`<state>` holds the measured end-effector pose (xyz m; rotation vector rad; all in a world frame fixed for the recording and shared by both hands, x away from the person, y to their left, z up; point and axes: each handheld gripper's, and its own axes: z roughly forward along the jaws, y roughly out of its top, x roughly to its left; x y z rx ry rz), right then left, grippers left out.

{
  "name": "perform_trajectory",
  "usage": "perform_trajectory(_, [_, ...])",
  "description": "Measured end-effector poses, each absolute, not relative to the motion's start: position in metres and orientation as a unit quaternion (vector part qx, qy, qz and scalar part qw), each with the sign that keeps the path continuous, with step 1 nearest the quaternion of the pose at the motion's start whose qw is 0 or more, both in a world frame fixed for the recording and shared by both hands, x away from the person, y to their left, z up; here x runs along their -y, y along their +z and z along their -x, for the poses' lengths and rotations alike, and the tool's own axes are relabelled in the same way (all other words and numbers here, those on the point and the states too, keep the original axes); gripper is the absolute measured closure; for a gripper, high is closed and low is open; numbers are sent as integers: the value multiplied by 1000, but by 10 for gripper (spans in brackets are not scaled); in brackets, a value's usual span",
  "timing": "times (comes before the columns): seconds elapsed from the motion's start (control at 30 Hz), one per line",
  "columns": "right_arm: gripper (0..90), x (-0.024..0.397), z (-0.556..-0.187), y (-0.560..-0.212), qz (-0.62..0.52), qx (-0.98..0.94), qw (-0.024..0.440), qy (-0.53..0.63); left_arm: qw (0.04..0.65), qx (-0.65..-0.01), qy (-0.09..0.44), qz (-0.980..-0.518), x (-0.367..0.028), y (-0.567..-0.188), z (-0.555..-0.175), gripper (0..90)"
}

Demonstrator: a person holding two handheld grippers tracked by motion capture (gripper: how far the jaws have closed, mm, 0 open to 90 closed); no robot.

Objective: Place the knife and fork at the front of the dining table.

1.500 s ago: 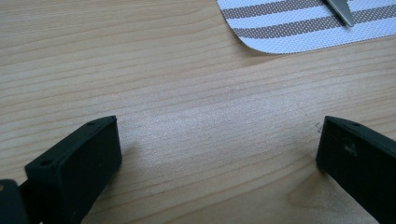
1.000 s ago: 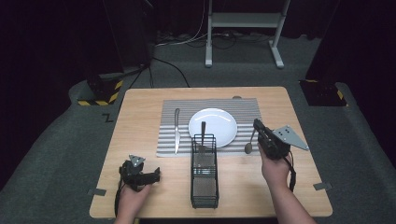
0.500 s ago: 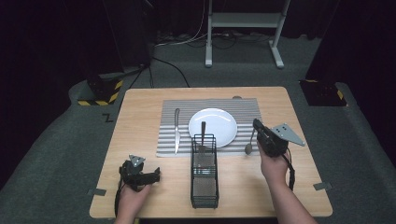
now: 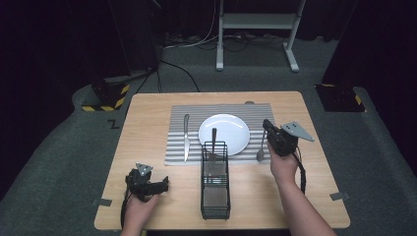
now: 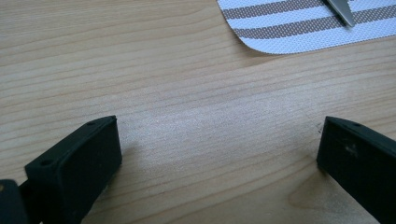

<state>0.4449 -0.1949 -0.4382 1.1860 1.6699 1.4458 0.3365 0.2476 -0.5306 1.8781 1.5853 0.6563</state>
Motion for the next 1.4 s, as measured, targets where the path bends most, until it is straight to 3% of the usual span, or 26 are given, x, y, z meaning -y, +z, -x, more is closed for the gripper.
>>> perform_trajectory(0.7, [885, 178, -511, -446, -476, -645, 274, 531, 295, -597, 247, -705, -247, -531, -336, 2])
perform_trajectory(1.07, [887, 188, -481, -434, -462, -651, 266, 541, 295, -598, 247, -703, -247, -531, -336, 2])
perform_trajectory(1.4, [881, 185, -517, -460, -497, -636, 249, 536, 294, -599, 248, -702, -246, -531, -335, 4])
